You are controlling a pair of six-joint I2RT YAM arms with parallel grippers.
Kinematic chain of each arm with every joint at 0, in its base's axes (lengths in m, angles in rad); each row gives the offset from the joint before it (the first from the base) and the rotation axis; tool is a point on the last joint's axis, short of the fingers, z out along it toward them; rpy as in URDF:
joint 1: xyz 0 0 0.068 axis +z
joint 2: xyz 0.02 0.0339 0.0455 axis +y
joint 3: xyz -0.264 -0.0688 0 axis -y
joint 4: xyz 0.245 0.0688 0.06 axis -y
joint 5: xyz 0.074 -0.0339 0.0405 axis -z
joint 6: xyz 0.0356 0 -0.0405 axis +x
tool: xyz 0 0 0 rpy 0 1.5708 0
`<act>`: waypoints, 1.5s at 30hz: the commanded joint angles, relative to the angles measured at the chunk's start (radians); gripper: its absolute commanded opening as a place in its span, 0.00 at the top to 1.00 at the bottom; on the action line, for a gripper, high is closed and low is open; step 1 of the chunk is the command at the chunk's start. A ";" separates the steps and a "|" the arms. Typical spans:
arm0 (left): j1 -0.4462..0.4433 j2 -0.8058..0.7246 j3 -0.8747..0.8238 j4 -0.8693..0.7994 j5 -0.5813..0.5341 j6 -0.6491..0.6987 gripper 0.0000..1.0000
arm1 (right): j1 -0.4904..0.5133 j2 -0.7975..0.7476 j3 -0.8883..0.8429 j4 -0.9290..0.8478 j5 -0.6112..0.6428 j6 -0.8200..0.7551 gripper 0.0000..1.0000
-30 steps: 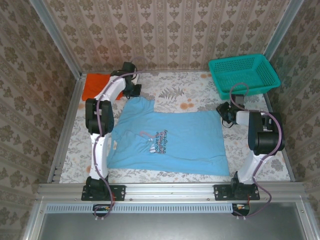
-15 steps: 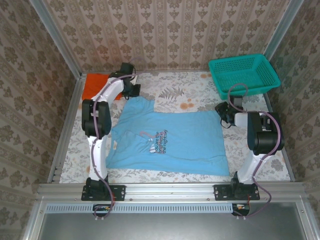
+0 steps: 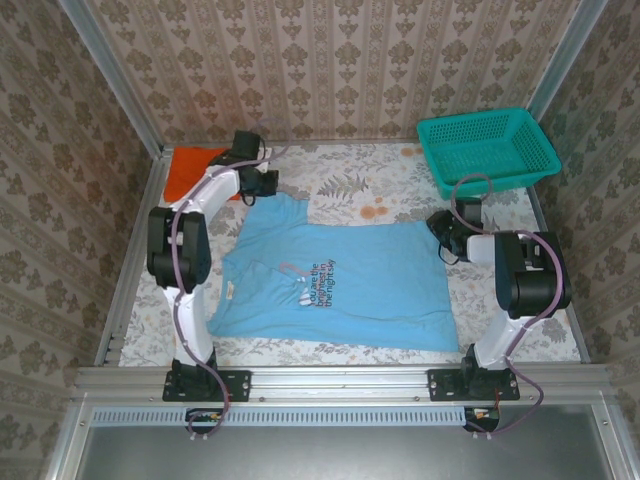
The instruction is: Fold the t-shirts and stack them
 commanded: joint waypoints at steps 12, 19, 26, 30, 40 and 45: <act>-0.010 -0.233 -0.234 0.146 0.011 0.000 1.00 | 0.079 0.013 0.090 -0.294 0.100 -0.091 0.71; -0.013 -0.252 -0.245 0.155 0.001 -0.004 1.00 | 0.079 0.049 0.177 -0.355 0.093 -0.119 0.94; -0.007 -0.266 -0.262 0.164 -0.026 0.029 1.00 | 0.077 0.015 0.227 -0.365 0.058 -0.201 1.00; 0.005 -0.281 -0.272 0.168 -0.029 0.047 1.00 | 0.077 -0.013 0.237 -0.387 0.034 -0.240 1.00; 0.014 -0.401 -0.398 0.226 -0.012 0.067 1.00 | 0.072 -0.139 0.193 -0.433 -0.024 -0.421 1.00; 0.015 -0.532 -0.495 0.211 -0.035 0.088 1.00 | 0.071 -0.222 0.134 -0.438 -0.085 -0.476 1.00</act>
